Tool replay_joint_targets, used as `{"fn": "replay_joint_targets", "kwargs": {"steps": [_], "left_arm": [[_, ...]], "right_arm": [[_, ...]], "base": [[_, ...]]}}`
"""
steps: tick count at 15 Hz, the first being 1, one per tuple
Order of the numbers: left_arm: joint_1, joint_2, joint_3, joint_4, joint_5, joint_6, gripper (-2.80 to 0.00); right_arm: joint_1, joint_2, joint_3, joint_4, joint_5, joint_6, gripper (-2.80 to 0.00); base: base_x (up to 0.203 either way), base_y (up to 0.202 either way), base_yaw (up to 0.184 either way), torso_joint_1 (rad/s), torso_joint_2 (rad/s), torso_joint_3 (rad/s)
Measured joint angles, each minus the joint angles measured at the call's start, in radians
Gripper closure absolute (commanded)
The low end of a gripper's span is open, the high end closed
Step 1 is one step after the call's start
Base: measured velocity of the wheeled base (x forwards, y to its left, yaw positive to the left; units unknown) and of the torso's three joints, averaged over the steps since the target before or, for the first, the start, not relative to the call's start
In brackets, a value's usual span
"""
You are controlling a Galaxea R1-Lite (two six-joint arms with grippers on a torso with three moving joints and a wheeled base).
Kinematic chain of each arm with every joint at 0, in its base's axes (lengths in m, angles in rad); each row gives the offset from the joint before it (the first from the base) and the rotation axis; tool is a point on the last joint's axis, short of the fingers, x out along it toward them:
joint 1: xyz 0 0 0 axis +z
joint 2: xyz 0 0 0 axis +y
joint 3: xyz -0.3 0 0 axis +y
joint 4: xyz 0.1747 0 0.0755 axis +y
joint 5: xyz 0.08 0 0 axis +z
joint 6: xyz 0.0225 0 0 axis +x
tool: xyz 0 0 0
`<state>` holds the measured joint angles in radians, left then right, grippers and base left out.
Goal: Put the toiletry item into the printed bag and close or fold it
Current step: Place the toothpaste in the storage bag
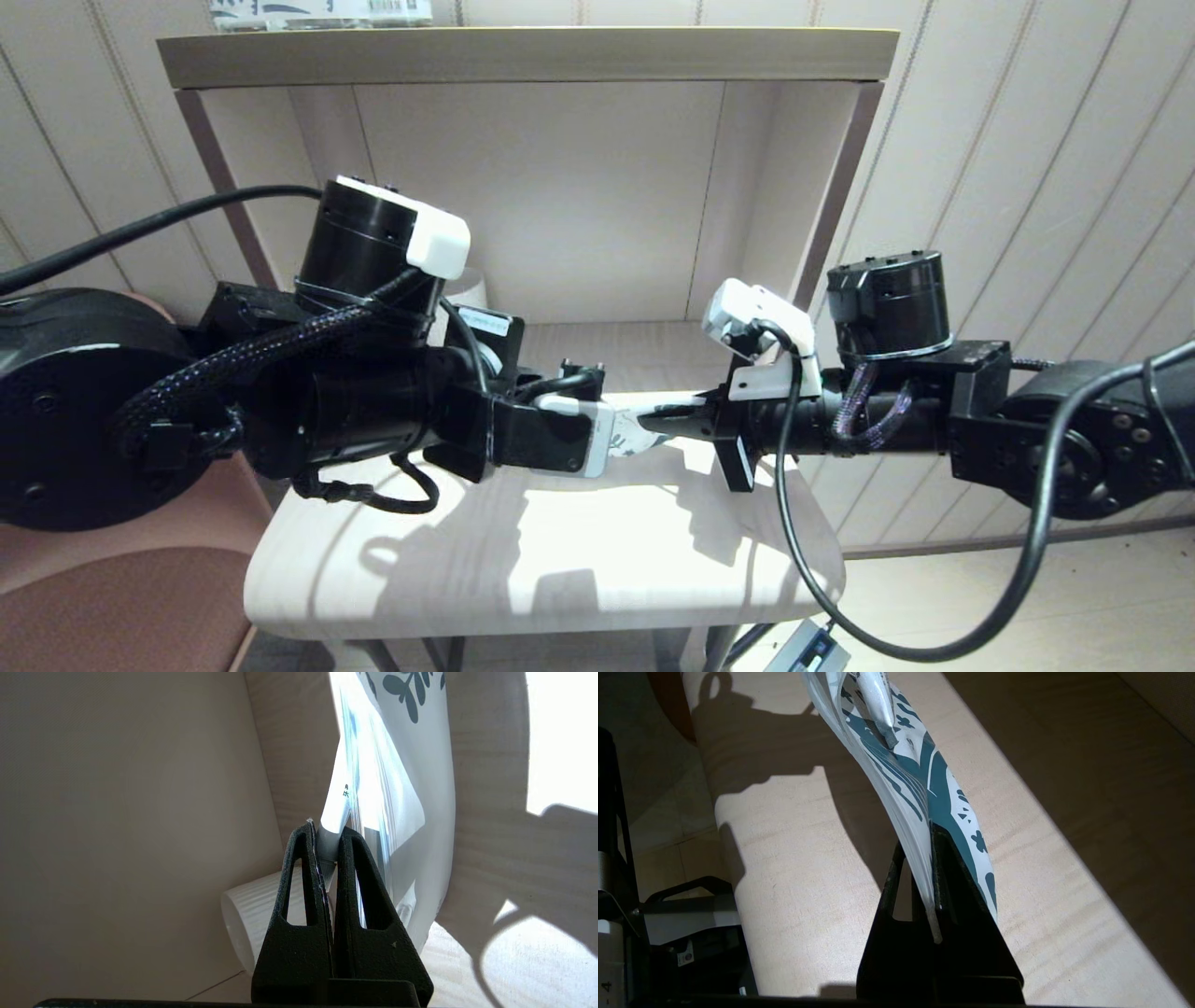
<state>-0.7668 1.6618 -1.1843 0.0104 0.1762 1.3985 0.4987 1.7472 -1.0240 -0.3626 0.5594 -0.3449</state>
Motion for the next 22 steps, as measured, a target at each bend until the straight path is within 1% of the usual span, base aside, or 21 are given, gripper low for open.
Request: {"fn": "replay_joint_targets", "kwargs": {"steps": [8,9,11,13,15,16,17,19,22], "left_arm": [[-0.013,0.005,0.042,-0.010,0.002,0.003,0.00],[-0.015,0.000,0.048,-0.011,0.002,0.003,0.00],[-0.016,-0.019,0.067,-0.012,0.007,0.001,0.00],[-0.015,-0.043,0.080,-0.012,0.032,-0.005,0.00],[-0.015,-0.067,0.084,-0.015,0.030,-0.010,0.00],[-0.015,-0.078,0.086,-0.019,0.029,-0.019,0.00],[-0.014,-0.088,0.086,-0.036,0.029,-0.041,0.00],[0.002,-0.102,0.078,-0.101,0.033,-0.091,0.00],[0.016,-0.129,0.066,-0.110,0.036,-0.098,0.00]], "right_arm": [[0.001,0.008,0.008,-0.013,-0.002,-0.001,0.00],[-0.001,0.012,0.010,-0.030,-0.003,-0.001,0.00],[-0.004,0.026,0.032,-0.112,-0.007,-0.002,0.00],[-0.007,0.036,0.070,-0.197,-0.014,-0.004,0.00],[-0.008,0.040,0.105,-0.241,-0.029,-0.007,0.00],[-0.012,0.045,0.122,-0.275,-0.042,-0.011,0.00],[-0.016,0.053,0.138,-0.306,-0.049,-0.013,0.00],[-0.030,0.067,0.162,-0.358,-0.051,-0.015,0.00],[-0.055,0.073,0.172,-0.367,-0.048,-0.020,0.00]], "base": [[0.000,0.000,0.000,0.000,0.00,0.000],[0.000,0.000,0.000,0.000,0.00,0.000],[0.000,0.000,0.000,0.000,0.00,0.000],[0.000,0.000,0.000,0.000,0.00,0.000],[0.000,0.000,0.000,0.000,0.00,0.000],[0.000,0.000,0.000,0.000,0.00,0.000],[0.000,0.000,0.000,0.000,0.00,0.000],[0.000,0.000,0.000,0.000,0.00,0.000],[0.000,0.000,0.000,0.000,0.00,0.000]]}}
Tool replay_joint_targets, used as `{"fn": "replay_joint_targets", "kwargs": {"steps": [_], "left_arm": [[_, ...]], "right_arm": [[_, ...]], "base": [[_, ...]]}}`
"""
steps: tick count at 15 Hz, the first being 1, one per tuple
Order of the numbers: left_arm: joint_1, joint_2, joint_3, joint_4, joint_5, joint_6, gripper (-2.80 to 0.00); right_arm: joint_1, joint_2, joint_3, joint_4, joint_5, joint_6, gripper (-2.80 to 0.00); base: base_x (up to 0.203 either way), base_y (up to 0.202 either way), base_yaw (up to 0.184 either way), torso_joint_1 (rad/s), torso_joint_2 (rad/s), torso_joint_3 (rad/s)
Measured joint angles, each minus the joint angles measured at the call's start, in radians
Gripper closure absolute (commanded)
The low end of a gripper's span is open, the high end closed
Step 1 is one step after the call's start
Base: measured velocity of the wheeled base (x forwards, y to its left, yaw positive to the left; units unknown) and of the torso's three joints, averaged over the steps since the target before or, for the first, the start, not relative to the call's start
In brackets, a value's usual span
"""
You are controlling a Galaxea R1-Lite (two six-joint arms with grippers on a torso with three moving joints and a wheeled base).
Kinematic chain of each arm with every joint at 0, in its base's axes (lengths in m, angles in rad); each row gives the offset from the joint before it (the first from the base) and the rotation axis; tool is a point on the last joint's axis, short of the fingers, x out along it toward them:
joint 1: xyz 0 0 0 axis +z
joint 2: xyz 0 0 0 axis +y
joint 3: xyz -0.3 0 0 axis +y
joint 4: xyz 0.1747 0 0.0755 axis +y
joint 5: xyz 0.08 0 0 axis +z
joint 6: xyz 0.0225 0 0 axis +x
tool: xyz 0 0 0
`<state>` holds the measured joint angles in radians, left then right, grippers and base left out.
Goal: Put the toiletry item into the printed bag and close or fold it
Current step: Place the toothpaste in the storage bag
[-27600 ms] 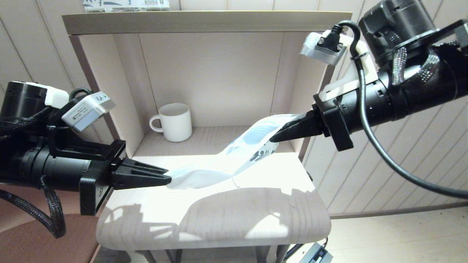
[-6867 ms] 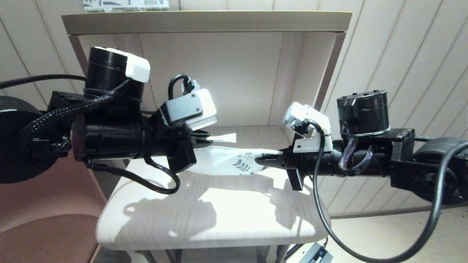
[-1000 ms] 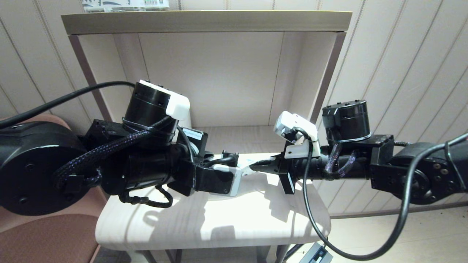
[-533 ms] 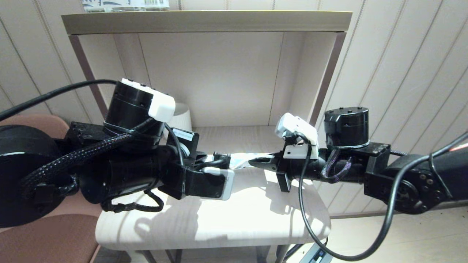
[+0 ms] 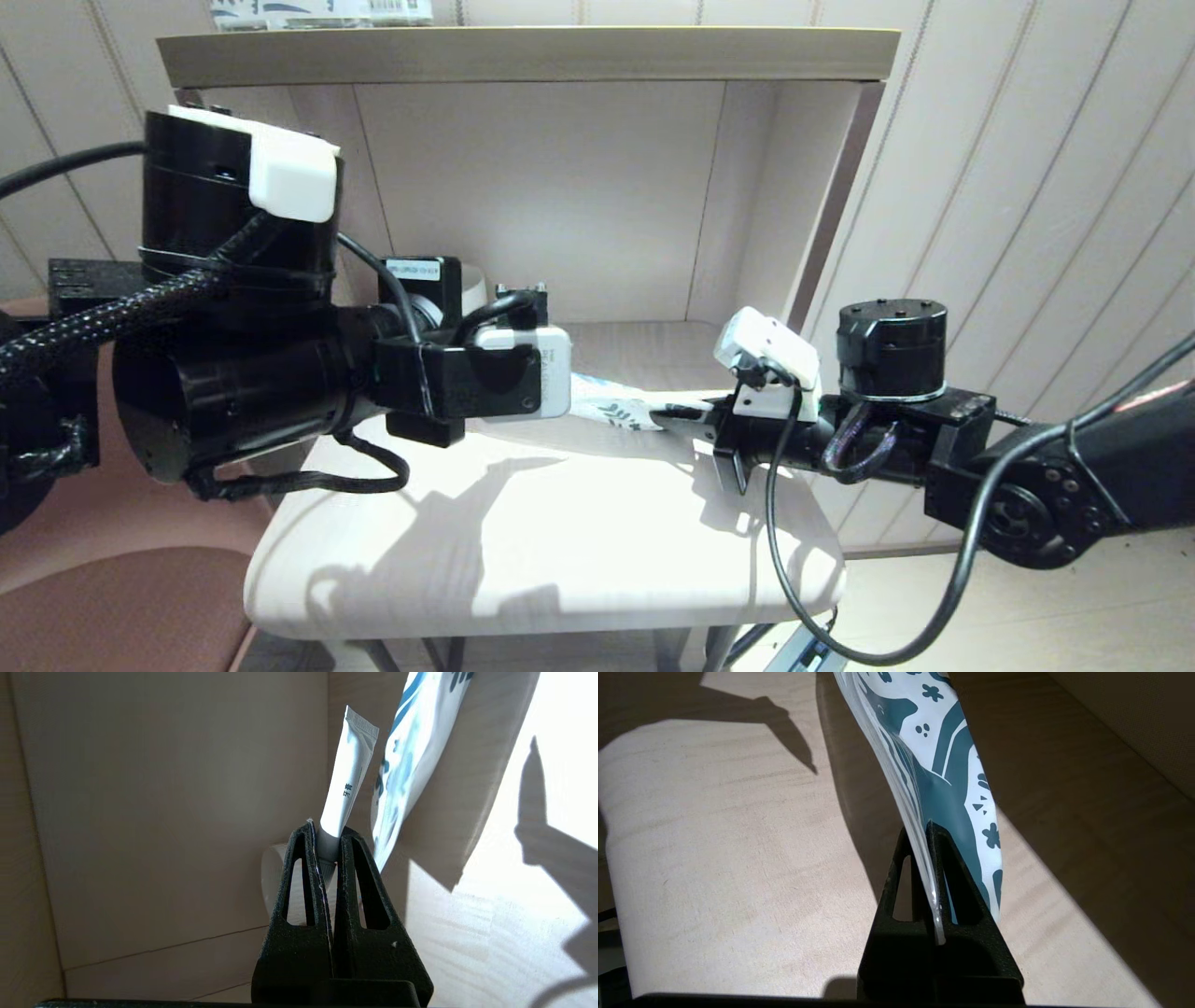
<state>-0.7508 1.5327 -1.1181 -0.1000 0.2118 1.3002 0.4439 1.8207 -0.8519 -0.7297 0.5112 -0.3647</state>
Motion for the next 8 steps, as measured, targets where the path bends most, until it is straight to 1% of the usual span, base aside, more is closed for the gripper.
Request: {"fn": "replay_joint_targets", "kwargs": {"steps": [2,4,8], "left_arm": [[0.002,-0.012,0.005,0.003,0.011,0.001,0.00],[0.003,-0.017,0.014,0.004,0.046,0.004,0.00],[-0.015,-0.015,0.048,0.001,0.057,0.013,0.00]], "right_arm": [[-0.007,0.002,0.009,-0.018,0.005,0.000,0.00],[-0.007,0.005,0.012,-0.035,0.011,0.000,0.00],[-0.007,0.006,0.007,-0.035,0.012,0.000,0.00]], "base": [[0.000,0.000,0.000,0.000,0.00,0.000],[0.000,0.000,0.000,0.000,0.00,0.000],[0.000,0.000,0.000,0.000,0.00,0.000]]}}
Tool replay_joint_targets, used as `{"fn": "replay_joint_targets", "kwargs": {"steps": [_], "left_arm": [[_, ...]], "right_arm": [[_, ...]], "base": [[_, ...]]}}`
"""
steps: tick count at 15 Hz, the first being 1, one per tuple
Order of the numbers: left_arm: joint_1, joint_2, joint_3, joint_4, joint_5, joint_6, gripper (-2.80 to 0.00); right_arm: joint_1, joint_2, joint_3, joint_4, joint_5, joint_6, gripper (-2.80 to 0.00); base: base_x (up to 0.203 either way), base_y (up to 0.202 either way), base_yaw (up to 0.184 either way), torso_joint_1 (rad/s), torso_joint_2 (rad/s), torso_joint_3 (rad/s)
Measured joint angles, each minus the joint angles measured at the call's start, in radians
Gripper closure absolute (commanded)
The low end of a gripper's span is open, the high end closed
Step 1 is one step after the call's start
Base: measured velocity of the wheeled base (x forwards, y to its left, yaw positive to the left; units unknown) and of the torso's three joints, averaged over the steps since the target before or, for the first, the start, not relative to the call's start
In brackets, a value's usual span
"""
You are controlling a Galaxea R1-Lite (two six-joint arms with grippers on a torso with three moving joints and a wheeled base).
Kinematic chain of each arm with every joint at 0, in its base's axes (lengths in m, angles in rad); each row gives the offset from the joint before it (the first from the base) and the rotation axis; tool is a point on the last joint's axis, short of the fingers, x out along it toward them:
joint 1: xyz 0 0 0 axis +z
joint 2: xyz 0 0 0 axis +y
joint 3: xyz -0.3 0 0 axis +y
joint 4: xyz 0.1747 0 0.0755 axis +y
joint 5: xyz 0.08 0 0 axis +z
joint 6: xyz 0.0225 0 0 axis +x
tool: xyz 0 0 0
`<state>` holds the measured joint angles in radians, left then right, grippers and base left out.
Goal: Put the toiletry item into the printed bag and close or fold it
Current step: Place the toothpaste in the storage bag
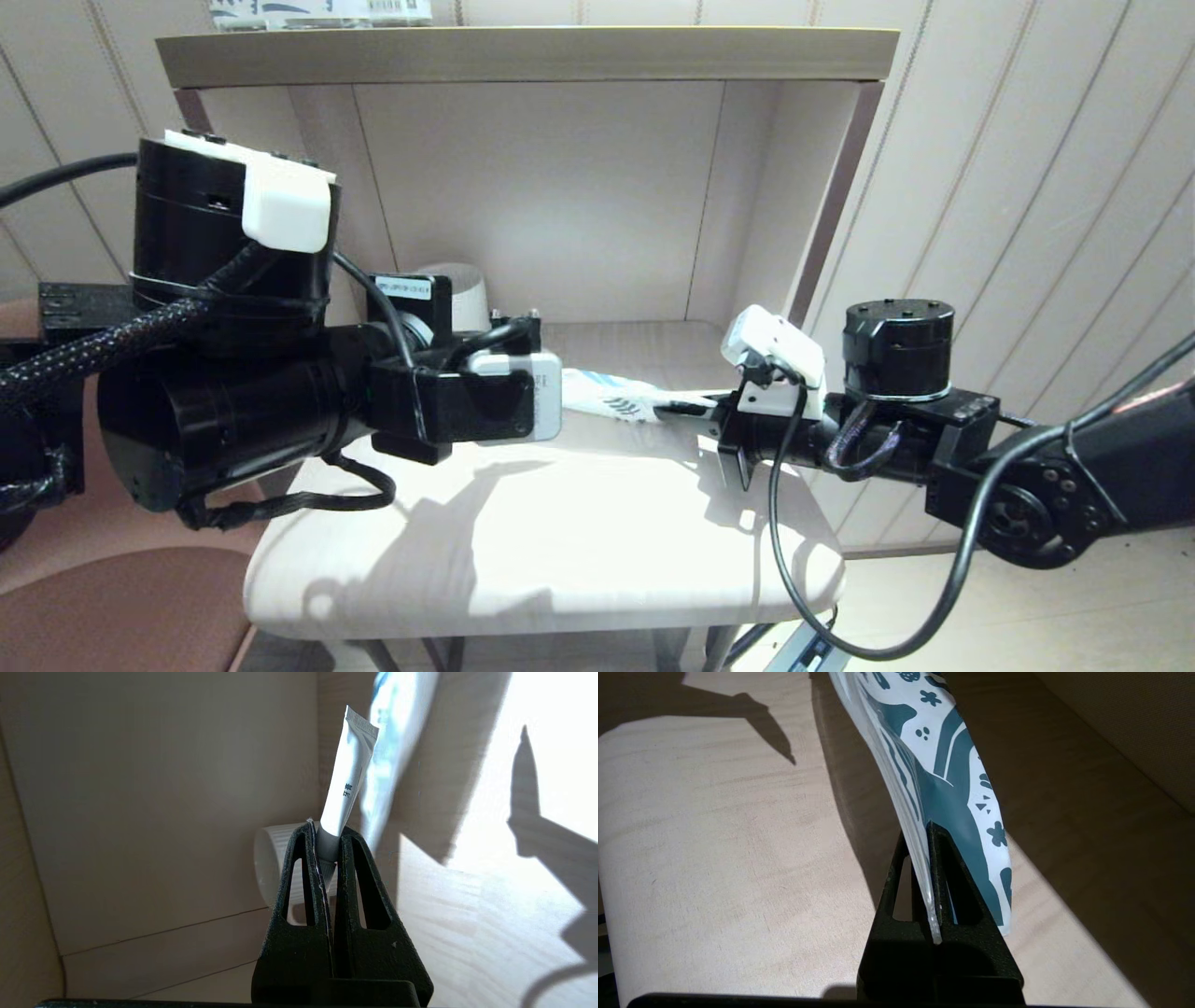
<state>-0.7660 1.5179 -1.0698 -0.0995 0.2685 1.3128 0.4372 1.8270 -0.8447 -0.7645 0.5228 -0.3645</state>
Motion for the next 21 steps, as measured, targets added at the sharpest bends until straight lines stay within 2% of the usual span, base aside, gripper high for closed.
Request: {"fn": "replay_joint_targets", "kwargs": {"steps": [8,21], "left_arm": [[-0.043,0.043,0.012,-0.011,0.017,0.026,0.00],[-0.040,0.117,0.001,-0.047,0.017,0.022,0.00]], "right_arm": [[0.008,0.003,-0.007,0.002,0.002,0.002,0.00],[0.011,0.008,-0.011,0.005,0.005,0.003,0.00]], "base": [[0.000,0.000,0.000,0.000,0.00,0.000],[0.000,0.000,0.000,0.000,0.00,0.000]]}}
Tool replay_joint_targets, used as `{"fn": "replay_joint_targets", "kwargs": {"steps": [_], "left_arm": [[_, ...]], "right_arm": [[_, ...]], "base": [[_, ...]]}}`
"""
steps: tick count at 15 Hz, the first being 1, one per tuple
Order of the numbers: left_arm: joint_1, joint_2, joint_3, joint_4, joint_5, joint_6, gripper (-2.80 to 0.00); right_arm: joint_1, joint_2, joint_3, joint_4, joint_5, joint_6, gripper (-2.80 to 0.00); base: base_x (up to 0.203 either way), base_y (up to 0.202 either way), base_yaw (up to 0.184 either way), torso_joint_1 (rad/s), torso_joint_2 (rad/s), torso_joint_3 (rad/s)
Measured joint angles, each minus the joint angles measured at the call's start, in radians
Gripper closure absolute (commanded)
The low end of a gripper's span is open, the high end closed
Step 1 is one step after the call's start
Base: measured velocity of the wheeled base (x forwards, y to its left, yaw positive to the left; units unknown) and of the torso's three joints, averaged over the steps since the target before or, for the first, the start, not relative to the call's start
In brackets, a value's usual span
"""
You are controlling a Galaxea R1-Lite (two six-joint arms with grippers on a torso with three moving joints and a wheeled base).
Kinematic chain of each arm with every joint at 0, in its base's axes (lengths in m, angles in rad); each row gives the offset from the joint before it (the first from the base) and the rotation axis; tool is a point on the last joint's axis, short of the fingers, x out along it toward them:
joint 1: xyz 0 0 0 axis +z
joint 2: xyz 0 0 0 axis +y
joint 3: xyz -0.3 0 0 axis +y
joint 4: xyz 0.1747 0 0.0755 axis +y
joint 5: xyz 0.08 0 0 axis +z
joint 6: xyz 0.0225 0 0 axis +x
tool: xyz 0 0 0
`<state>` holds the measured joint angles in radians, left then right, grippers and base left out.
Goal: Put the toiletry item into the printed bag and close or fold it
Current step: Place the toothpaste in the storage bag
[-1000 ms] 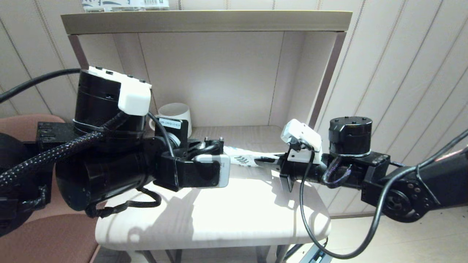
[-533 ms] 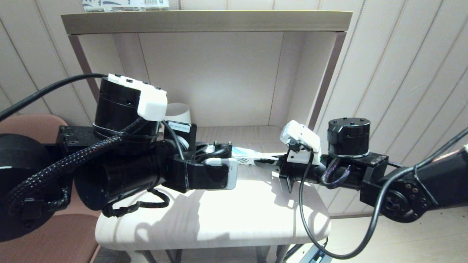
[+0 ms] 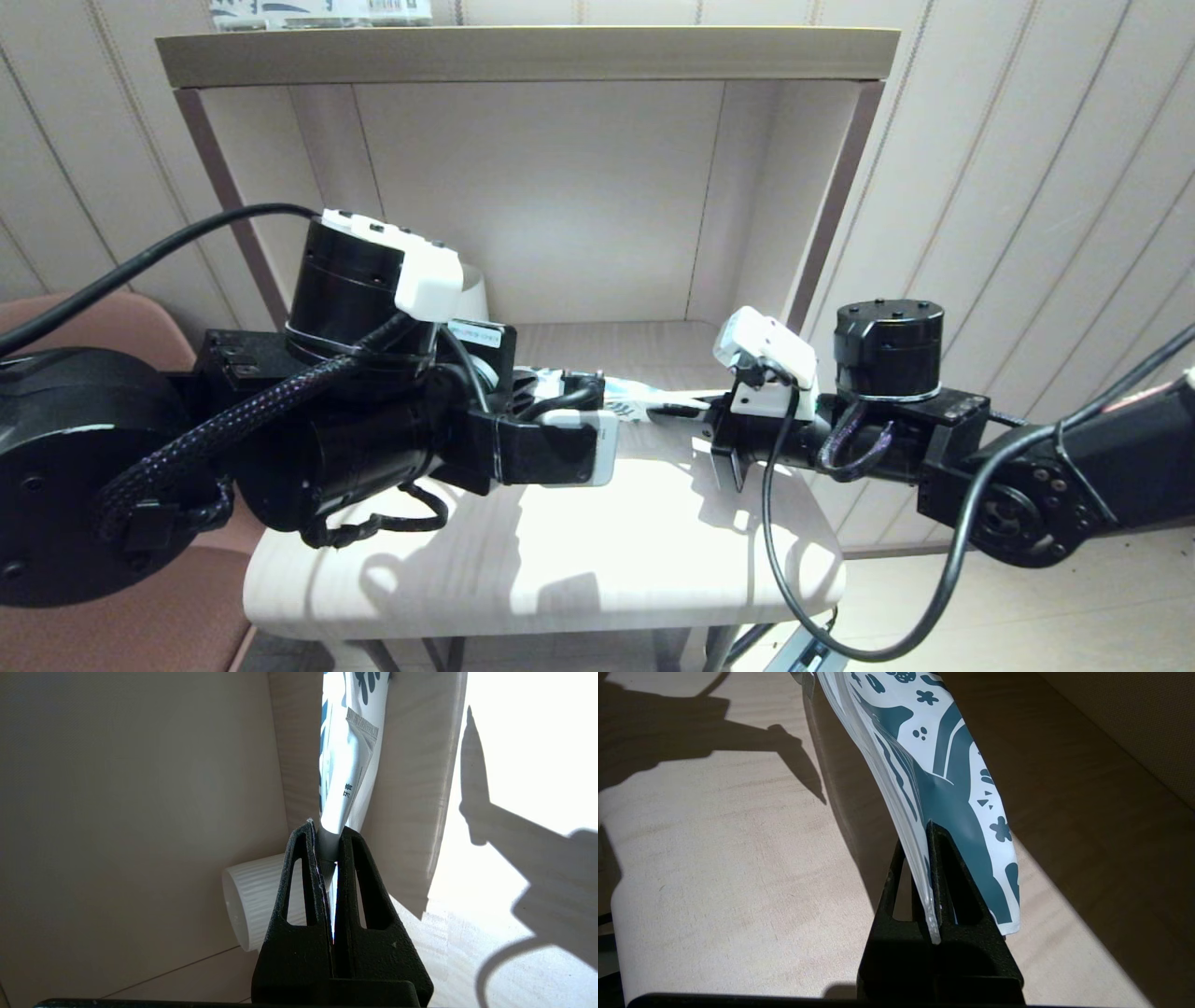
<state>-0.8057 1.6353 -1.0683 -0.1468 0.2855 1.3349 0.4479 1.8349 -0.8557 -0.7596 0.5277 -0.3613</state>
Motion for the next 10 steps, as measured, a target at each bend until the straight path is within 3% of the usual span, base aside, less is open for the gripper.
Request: {"fn": "replay_joint_targets", "kwargs": {"steps": [10], "left_arm": [[0.036,0.013,-0.042,-0.016,0.000,0.008,0.00]], "right_arm": [[0.005,-0.005,-0.001,0.003,0.001,0.001,0.00]], "base": [[0.000,0.000,0.000,0.000,0.00,0.000]]}}
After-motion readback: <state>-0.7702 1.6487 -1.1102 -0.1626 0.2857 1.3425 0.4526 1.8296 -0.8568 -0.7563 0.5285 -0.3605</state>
